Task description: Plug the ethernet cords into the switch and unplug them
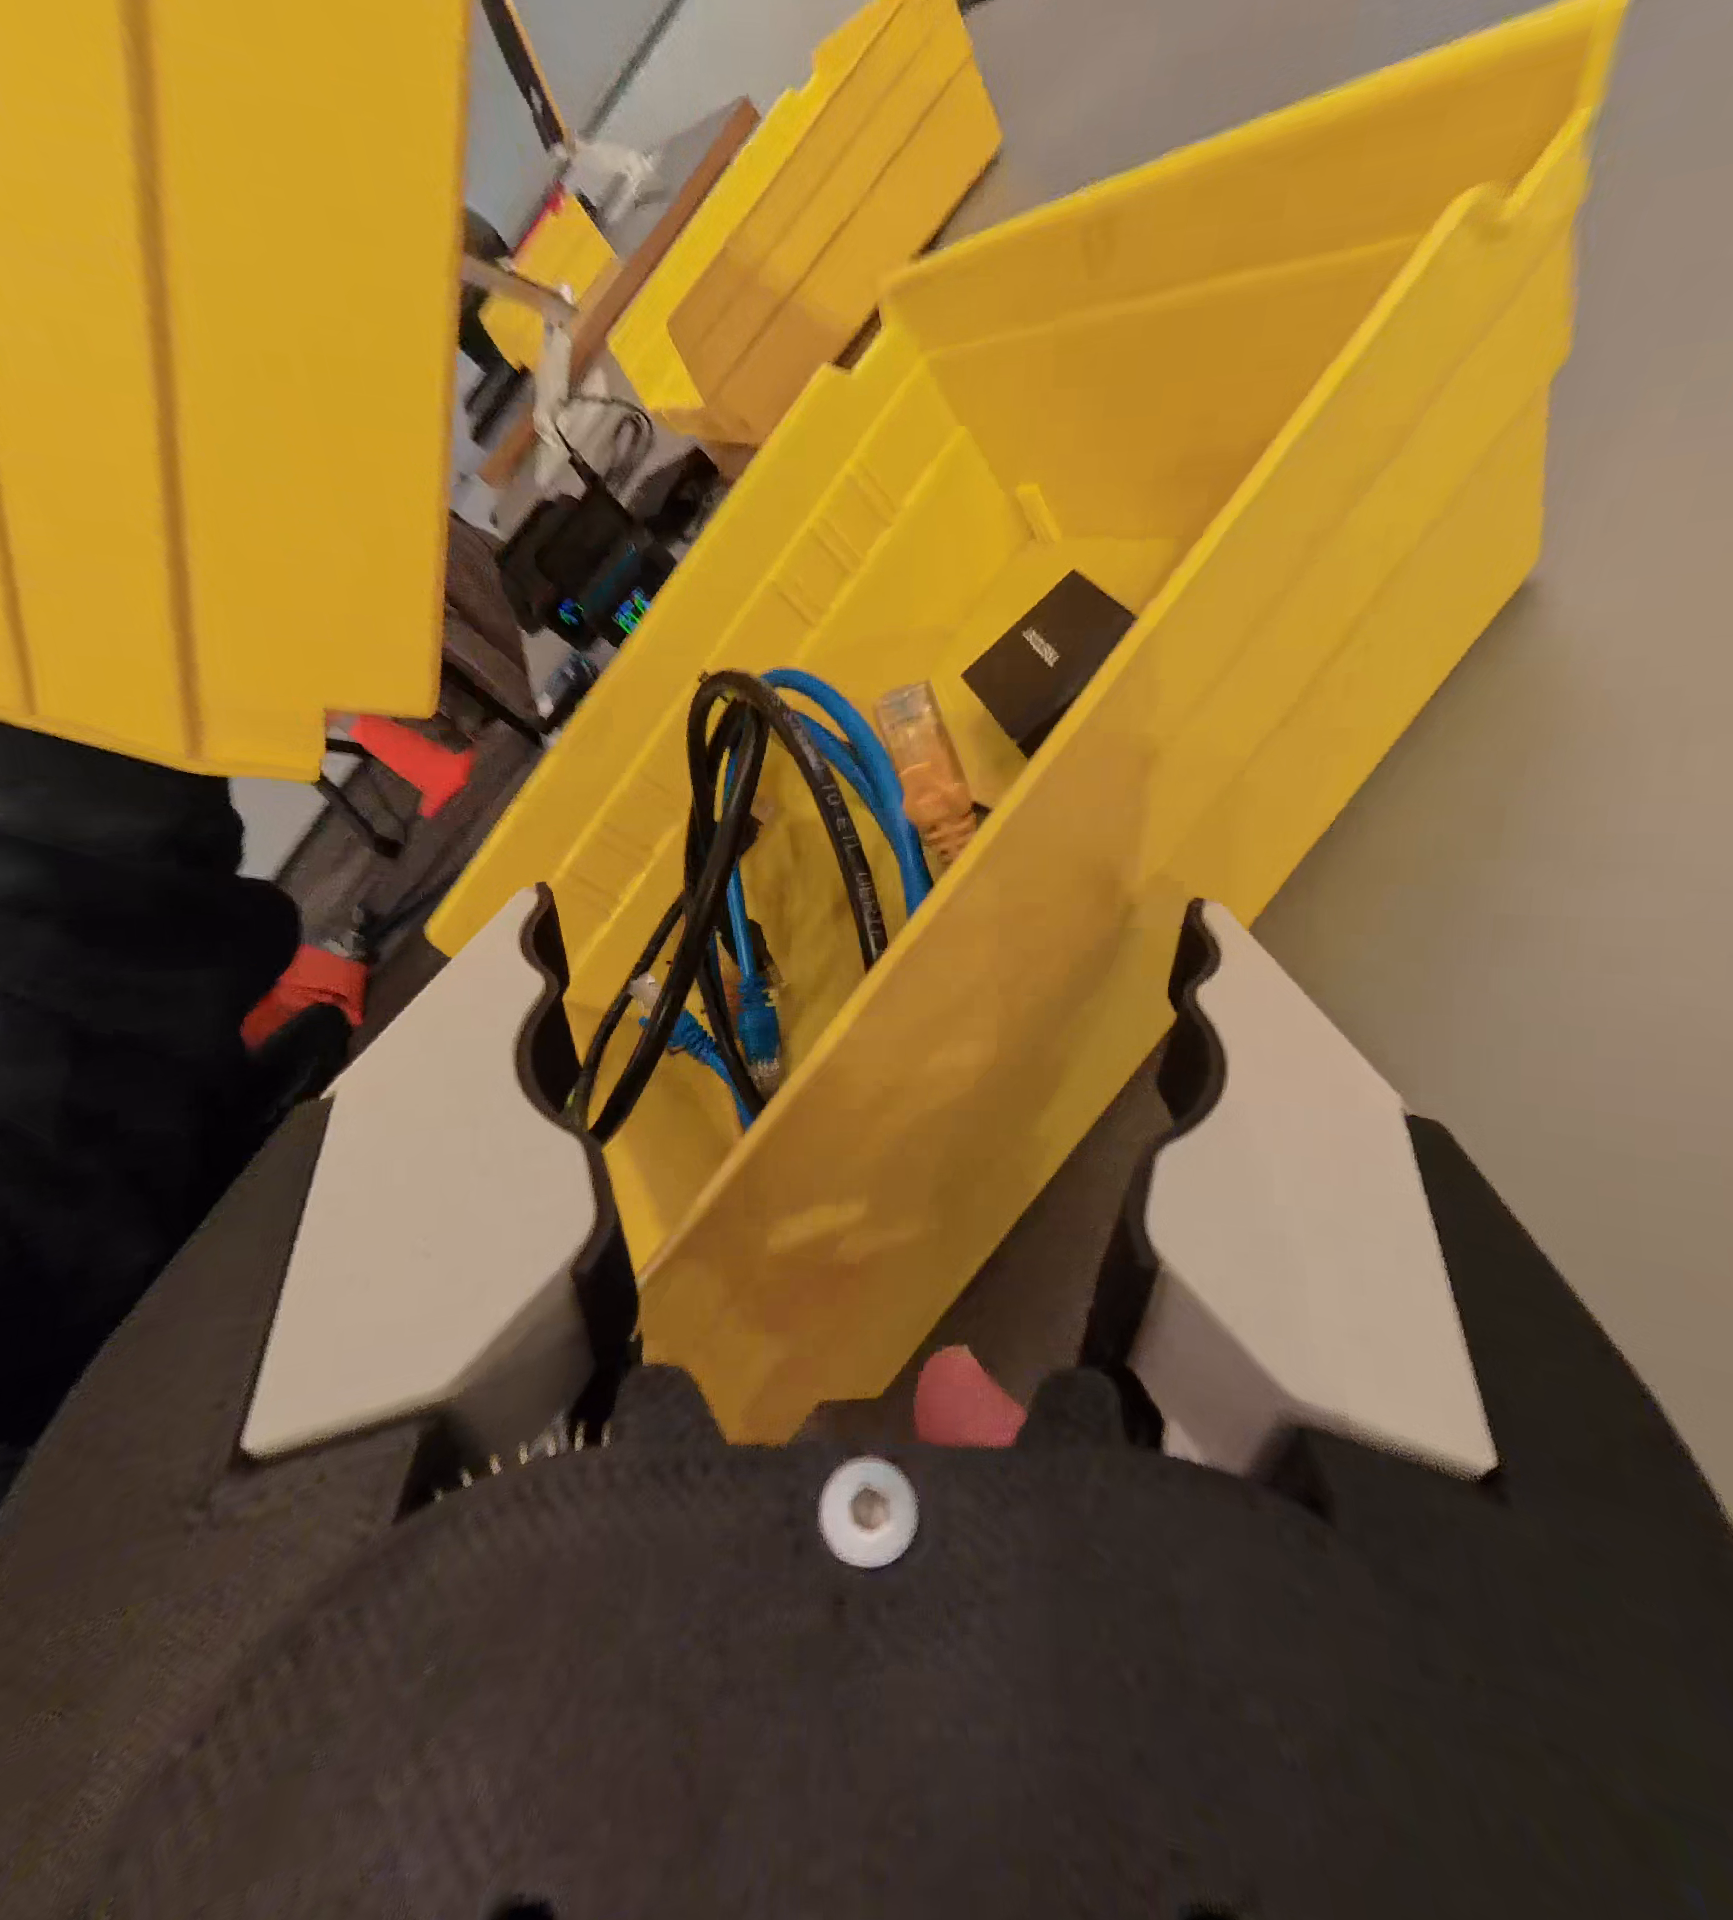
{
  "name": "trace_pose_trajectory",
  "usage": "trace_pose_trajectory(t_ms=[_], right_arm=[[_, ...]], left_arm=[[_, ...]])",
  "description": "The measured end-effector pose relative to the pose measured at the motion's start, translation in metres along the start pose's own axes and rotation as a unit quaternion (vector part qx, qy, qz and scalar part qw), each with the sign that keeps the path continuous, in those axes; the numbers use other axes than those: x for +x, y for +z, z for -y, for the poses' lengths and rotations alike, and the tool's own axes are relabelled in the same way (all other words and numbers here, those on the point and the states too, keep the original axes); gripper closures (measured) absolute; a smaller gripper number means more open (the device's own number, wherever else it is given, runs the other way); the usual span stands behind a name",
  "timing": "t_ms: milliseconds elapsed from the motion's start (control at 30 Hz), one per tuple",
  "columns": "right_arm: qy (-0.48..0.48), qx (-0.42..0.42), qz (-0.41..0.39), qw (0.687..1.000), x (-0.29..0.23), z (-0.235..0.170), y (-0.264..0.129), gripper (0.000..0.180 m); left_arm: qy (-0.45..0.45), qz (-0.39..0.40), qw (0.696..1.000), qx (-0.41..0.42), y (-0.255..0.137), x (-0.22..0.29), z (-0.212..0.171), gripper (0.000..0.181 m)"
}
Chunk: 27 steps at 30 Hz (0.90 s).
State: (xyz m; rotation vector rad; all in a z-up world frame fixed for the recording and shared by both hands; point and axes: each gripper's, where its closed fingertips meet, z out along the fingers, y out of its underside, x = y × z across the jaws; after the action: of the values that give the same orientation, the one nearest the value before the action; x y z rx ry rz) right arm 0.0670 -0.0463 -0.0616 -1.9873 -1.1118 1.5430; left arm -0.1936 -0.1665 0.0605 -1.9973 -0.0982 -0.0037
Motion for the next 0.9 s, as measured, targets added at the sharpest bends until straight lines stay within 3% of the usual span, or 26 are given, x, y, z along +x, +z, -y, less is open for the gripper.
trace_pose_trajectory(t_ms=[200, 467, 667, 833, 900], right_arm=[[-0.054, 0.074, 0.012, 0.996, -0.011, 0.047, -0.076, 0.064], [-0.091, 0.216, 0.042, 0.971, -0.069, 0.059, -0.225, 0.071], [-0.071, 0.273, -0.049, 0.958, -0.041, 0.032, -0.287, 0.07], [-0.046, 0.274, -0.17, 0.946, 0.018, 0.001, -0.32, 0.073], [-0.031, 0.264, -0.203, 0.942, 0.035, -0.01, -0.327, 0.065]], left_arm=[[0.047, -0.028, 0.998, 0.045, 0.01, 0.079, 0.045, 0.147], [0.16, -0.107, 0.981, 0.012, 0.097, 0.248, 0.07, 0.146], [0.226, -0.168, 0.958, -0.047, 0.167, 0.363, 0.051, 0.146], [0.193, -0.212, 0.949, -0.13, 0.213, 0.421, 0.006, 0.145], [0.179, -0.218, 0.945, -0.166, 0.225, 0.438, -0.013, 0.145]])
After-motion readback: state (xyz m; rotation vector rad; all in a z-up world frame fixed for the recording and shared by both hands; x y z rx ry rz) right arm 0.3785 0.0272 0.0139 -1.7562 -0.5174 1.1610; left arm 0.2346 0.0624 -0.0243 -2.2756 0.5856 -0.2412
